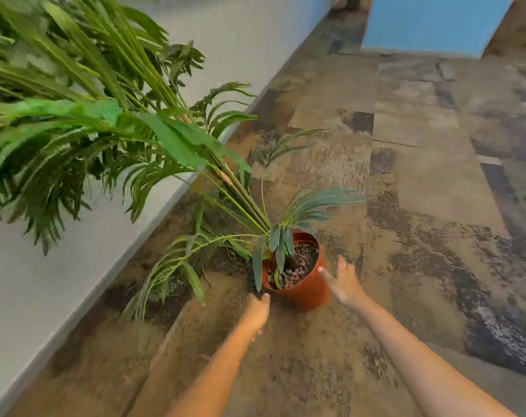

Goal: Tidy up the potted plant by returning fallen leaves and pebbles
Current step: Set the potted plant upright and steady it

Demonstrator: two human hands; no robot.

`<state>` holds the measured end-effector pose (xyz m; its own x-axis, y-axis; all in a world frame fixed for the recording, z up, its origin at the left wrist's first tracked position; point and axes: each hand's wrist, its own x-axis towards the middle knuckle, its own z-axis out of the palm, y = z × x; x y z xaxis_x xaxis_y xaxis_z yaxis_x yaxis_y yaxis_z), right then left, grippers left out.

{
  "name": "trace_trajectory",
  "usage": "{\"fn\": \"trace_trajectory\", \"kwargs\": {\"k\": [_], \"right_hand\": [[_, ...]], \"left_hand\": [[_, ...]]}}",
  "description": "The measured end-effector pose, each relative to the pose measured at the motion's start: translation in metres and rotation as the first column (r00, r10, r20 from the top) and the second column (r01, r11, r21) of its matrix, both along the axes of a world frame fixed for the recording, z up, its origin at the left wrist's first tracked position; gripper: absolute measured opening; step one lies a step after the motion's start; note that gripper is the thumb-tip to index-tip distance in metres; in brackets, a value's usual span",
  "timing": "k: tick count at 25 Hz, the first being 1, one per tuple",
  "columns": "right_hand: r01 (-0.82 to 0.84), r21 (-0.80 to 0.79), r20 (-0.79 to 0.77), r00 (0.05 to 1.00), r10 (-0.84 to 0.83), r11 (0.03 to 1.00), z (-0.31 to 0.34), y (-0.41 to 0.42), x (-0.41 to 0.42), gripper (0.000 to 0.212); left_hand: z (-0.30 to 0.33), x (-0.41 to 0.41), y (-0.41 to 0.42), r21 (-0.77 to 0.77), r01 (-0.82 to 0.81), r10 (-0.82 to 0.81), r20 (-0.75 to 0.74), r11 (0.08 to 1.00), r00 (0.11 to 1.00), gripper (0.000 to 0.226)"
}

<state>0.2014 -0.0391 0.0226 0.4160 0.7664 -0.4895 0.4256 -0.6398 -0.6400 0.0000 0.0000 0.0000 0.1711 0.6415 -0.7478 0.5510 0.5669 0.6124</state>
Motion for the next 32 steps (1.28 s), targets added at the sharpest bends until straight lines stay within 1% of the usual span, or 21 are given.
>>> {"fn": "trace_trajectory", "kwargs": {"k": [2, 4, 7, 8, 11, 14, 16, 18, 21, 25, 26, 27, 29, 31, 32], "right_hand": [[0.045, 0.008, -0.052, 0.998, -0.044, 0.999, -0.012, 0.015, 0.000, 0.082], [0.094, 0.018, -0.093, 0.991, -0.092, 0.995, -0.022, 0.034, 0.002, 0.079], [0.150, 0.007, -0.186, 0.972, -0.146, 0.989, -0.042, 0.054, 0.004, 0.071], [0.147, -0.002, -0.183, 0.972, -0.145, 0.989, -0.048, 0.060, 0.007, 0.069], [0.187, -0.055, -0.223, 0.955, -0.195, 0.981, -0.058, 0.077, 0.013, 0.064], [0.227, -0.085, -0.324, 0.915, -0.242, 0.970, -0.065, 0.083, 0.016, 0.065], [0.234, -0.082, -0.374, 0.894, -0.247, 0.969, -0.069, 0.082, 0.017, 0.066], [0.247, -0.074, -0.374, 0.891, -0.256, 0.966, -0.074, 0.080, 0.018, 0.065], [0.289, -0.033, -0.344, 0.895, -0.283, 0.957, -0.080, 0.073, 0.016, 0.057], [0.366, -0.011, -0.324, 0.879, -0.350, 0.930, -0.085, 0.059, 0.011, 0.048], [0.377, 0.006, -0.336, 0.873, -0.354, 0.926, -0.087, 0.056, 0.011, 0.049], [0.390, 0.025, -0.357, 0.864, -0.356, 0.921, -0.088, 0.055, 0.010, 0.051], [0.416, 0.066, -0.375, 0.853, -0.364, 0.907, -0.089, 0.050, 0.007, 0.056], [0.415, 0.109, -0.349, 0.867, -0.357, 0.903, -0.091, 0.048, 0.006, 0.059], [0.421, 0.113, -0.337, 0.868, -0.364, 0.900, -0.088, 0.046, 0.004, 0.059]], "left_hand": [[-0.019, 0.008, 0.012, -0.027, -0.159, 0.161, 0.092, 0.987, 0.983, 0.066], [-0.029, 0.018, 0.028, -0.089, -0.257, 0.269, 0.173, 0.962, 0.947, 0.067], [-0.042, 0.026, 0.031, -0.154, -0.275, 0.310, 0.292, 0.949, 0.905, 0.070], [-0.043, 0.029, 0.031, -0.180, -0.273, 0.318, 0.318, 0.945, 0.893, 0.068], [-0.058, 0.037, 0.035, -0.219, -0.286, 0.349, 0.354, 0.933, 0.868, 0.057], [-0.062, 0.046, 0.035, -0.302, -0.307, 0.410, 0.379, 0.902, 0.830, 0.051], [-0.060, 0.050, 0.036, -0.363, -0.284, 0.426, 0.415, 0.888, 0.804, 0.047], [-0.056, 0.055, 0.034, -0.363, -0.281, 0.426, 0.422, 0.888, 0.800, 0.044], [-0.051, 0.057, 0.030, -0.353, -0.271, 0.416, 0.448, 0.896, 0.791, 0.052], [-0.070, 0.057, 0.033, -0.314, -0.243, 0.377, 0.496, 0.918, 0.782, 0.058], [-0.075, 0.057, 0.034, -0.295, -0.230, 0.353, 0.493, 0.928, 0.795, 0.060], [-0.077, 0.056, 0.035, -0.313, -0.228, 0.362, 0.490, 0.922, 0.793, 0.063], [-0.074, 0.056, 0.032, -0.361, -0.244, 0.409, 0.505, 0.900, 0.760, 0.063], [-0.068, 0.054, 0.028, -0.344, -0.261, 0.413, 0.515, 0.902, 0.751, 0.059], [-0.067, 0.053, 0.027, -0.315, -0.254, 0.390, 0.516, 0.914, 0.763, 0.060]]}}
